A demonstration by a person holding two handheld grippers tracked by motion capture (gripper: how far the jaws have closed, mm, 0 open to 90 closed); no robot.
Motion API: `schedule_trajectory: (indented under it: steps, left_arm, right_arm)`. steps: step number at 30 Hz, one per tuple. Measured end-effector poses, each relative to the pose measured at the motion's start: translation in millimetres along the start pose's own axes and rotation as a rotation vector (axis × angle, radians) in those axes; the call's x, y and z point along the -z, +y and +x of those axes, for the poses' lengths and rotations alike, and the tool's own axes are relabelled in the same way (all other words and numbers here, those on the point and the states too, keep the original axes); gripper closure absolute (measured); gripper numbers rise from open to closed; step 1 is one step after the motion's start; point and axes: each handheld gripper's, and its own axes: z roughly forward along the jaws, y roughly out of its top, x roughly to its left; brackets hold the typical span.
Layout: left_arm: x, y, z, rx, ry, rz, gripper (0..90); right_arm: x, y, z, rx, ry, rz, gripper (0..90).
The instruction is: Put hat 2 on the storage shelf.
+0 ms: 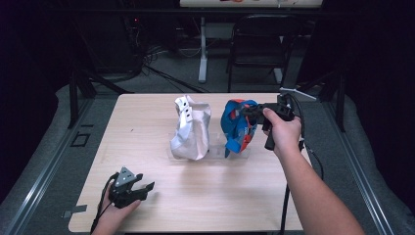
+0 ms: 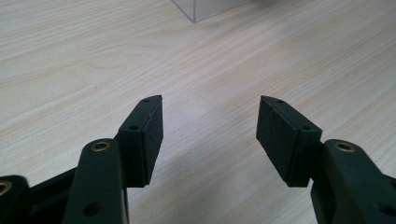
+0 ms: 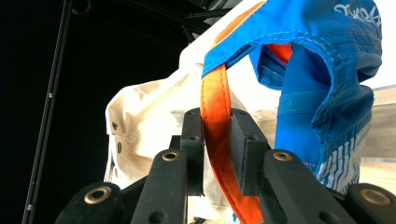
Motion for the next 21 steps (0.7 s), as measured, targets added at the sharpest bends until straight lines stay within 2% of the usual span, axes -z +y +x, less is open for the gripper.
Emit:
schedule_trajectory:
  steps: [8, 14, 15, 21]
  left_arm:
    - [-0.3, -0.2, 0.5, -0.003, -0.001, -0.001, 41.7]
    - [-0.2, -0.1, 0.2, -0.005, 0.002, 0.003, 41.7]
    - [-0.3, -0.2, 0.3, -0.005, 0.002, 0.003, 41.7]
    - [-0.5, -0.3, 0.0, -0.004, 0.002, 0.006, 41.7]
  right_arm:
    - [3.6, -0.5, -1.5, 0.011, -0.002, 0.014, 74.8]
    - [7.2, -2.4, -3.5, 0.032, -0.002, 0.015, 68.3]
    - [8.9, -2.5, -4.6, 0.047, -0.007, 0.025, 67.6]
    - [18.0, -6.9, -9.1, 0.085, -0.015, -0.016, 60.3]
